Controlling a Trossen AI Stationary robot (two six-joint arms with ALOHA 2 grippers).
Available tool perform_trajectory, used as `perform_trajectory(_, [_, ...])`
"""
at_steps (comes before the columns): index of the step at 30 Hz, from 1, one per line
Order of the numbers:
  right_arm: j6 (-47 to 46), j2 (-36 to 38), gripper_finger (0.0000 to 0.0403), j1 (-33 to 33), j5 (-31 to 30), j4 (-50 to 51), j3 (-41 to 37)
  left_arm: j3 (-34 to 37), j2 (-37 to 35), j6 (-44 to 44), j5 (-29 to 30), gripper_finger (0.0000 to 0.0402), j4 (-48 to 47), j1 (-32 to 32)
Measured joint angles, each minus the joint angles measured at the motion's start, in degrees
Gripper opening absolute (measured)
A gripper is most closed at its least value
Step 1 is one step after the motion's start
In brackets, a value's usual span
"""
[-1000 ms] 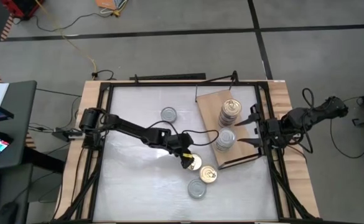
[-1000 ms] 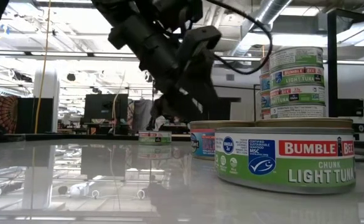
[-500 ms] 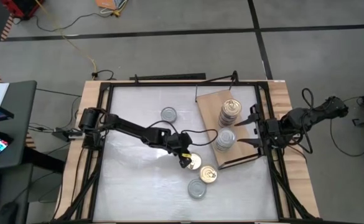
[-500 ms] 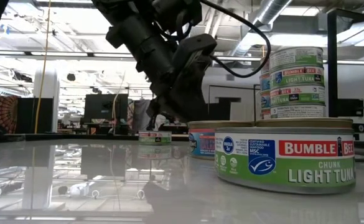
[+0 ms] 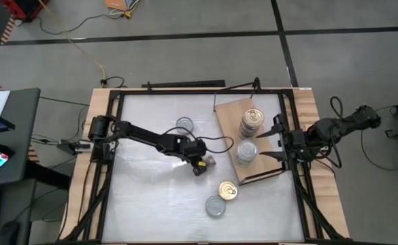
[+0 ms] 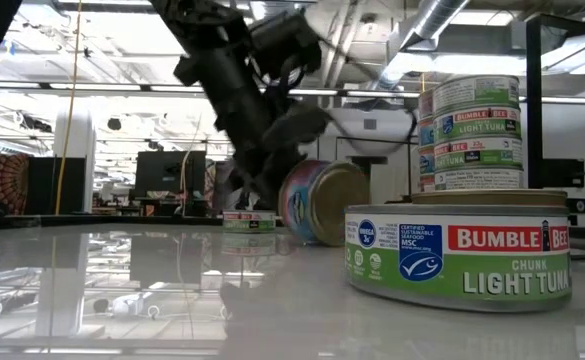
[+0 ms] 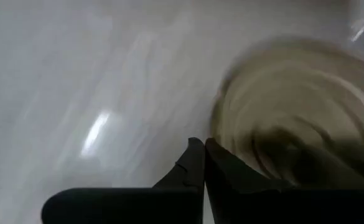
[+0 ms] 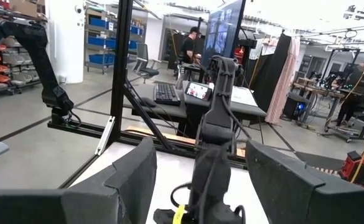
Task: Stack canned seafood by type on shelf
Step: Stack the blue tuna can on top of the other blue tuna can on the shelf
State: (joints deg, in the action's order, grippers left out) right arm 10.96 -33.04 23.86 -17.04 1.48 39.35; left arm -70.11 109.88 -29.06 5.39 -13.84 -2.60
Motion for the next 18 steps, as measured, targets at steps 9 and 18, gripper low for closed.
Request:
perform_trajectory(9, [0.0, 0.0, 0.0272, 0.0, 0.0, 0.3, 0.0, 0.1, -4.8, 8.7, 6.6, 0.0000, -5.0, 2.0])
perform_trajectory(18, [0.0, 0.0, 0.0272, 0.0, 0.0, 0.4, 0.0, -0.3, -13.2, 31.5, 19.0, 0.0052, -6.2, -5.0])
